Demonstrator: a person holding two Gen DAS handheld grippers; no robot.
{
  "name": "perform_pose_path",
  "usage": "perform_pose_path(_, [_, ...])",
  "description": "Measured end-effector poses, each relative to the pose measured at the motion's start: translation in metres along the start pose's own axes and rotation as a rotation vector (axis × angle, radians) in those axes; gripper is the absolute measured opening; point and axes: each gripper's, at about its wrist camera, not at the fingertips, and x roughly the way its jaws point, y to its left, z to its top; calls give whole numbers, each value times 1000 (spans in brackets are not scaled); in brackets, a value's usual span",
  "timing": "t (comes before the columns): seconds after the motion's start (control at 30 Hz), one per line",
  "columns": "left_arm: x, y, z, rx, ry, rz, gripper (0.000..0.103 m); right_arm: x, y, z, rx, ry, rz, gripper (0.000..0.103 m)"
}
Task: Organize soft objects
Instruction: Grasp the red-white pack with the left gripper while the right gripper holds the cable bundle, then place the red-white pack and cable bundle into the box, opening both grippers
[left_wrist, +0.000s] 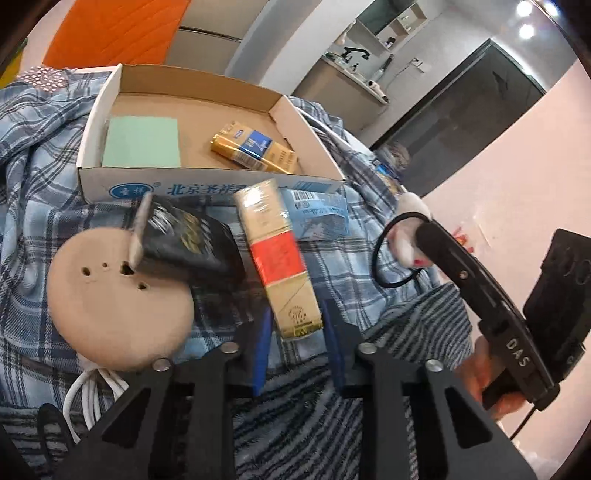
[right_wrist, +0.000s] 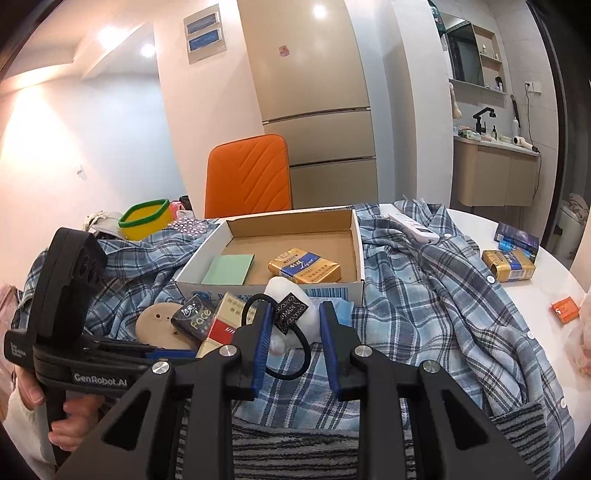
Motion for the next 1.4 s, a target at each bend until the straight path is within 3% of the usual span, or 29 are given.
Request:
perform_pose_path(0.17, [-15, -15, -8, 84, -97, 88, 22, -2, -1, 0, 5, -10, -3, 28])
perform_pose_path(0.3, [-40, -30, -17, 181, -291, 263, 22, -4, -4, 0, 17, -22, -3, 28])
perform_pose_path(0.43, [-66, -39, -27, 227, -479, 348, 22, -7, -4, 1, 16, -38, -4, 28])
perform_pose_path(0.57, [-80, -47, -36, 280, -590, 386, 22, -11, -2, 0, 5, -59, -9, 28])
perform_pose_path(0.73, [-88, -46, -40, 294, -649, 448, 22, -18, 1, 0, -5, -86, -15, 28])
perform_pose_path(1.0, [-87, -70, -26, 374, -665, 572, 22, -23, 5, 9, -19, -92, -24, 28])
perform_pose_path(1.1, [-88, -75, -9, 366, -656, 583, 22, -30, 5, 28, -7, -112, -29, 28])
perform_pose_path(1.4, [-93, -77, 42, 361, -800, 601, 23, -28, 15, 109, -43, -274, -82, 28])
